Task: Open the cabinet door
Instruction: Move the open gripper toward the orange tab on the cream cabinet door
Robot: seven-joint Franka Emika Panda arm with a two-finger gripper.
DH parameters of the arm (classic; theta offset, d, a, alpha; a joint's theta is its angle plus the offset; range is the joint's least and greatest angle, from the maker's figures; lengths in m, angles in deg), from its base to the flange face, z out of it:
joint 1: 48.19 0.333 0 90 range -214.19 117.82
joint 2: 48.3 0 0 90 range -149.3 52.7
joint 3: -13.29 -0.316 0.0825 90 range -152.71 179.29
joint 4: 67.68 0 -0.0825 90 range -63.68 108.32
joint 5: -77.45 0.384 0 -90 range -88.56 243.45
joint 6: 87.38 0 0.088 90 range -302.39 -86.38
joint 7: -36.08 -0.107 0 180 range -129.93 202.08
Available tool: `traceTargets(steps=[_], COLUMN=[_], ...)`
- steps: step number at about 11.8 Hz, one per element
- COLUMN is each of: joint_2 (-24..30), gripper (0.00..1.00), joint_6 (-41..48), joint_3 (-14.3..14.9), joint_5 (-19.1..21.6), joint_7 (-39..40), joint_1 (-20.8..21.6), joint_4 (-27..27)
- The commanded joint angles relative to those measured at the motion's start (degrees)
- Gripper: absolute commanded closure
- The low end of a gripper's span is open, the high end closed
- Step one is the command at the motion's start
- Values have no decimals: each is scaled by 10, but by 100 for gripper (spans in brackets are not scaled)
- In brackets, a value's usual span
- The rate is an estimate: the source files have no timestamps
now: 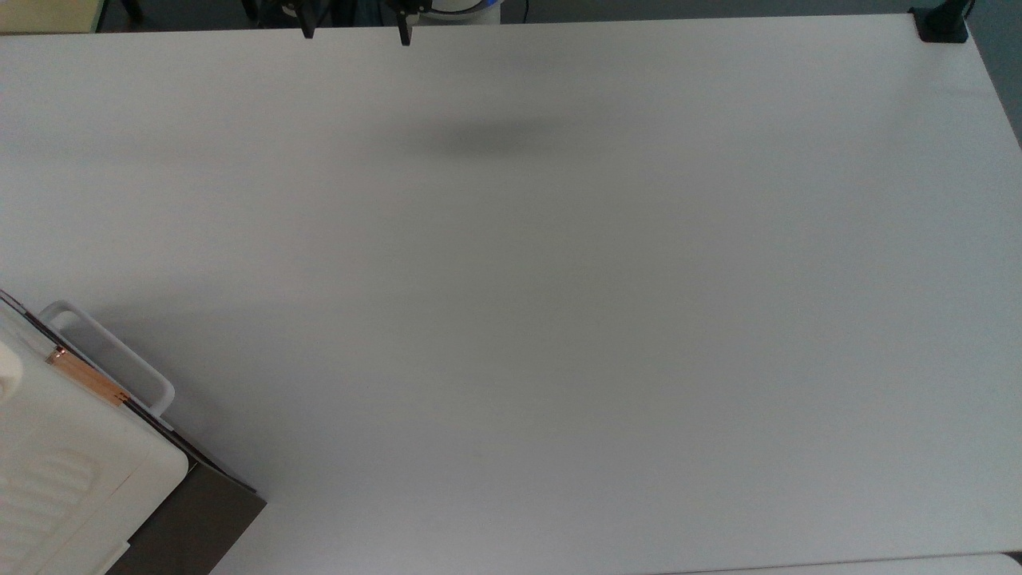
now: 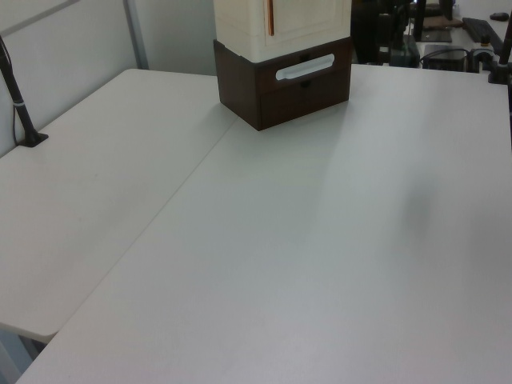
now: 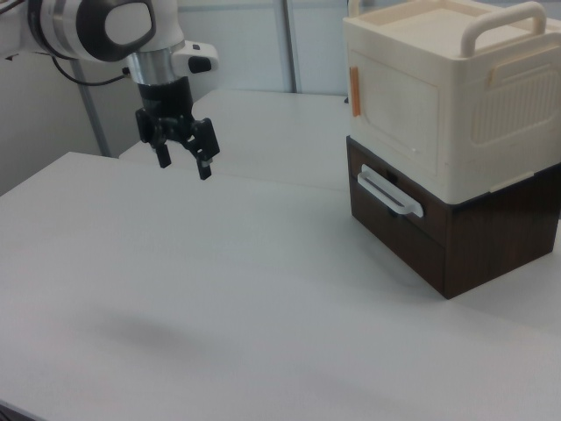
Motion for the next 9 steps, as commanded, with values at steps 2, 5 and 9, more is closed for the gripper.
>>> traceTargets(steps=[2, 5, 9], joint_2=[-54, -90, -199], gripper=[0, 0, 0], joint_6=[-101, -328, -528], joint_3=[8, 33, 84], joint_5=[-3, -10, -51], joint_7=[-7, -86, -209], joint_1=[1, 6, 32], joint_4=[-42, -52, -110])
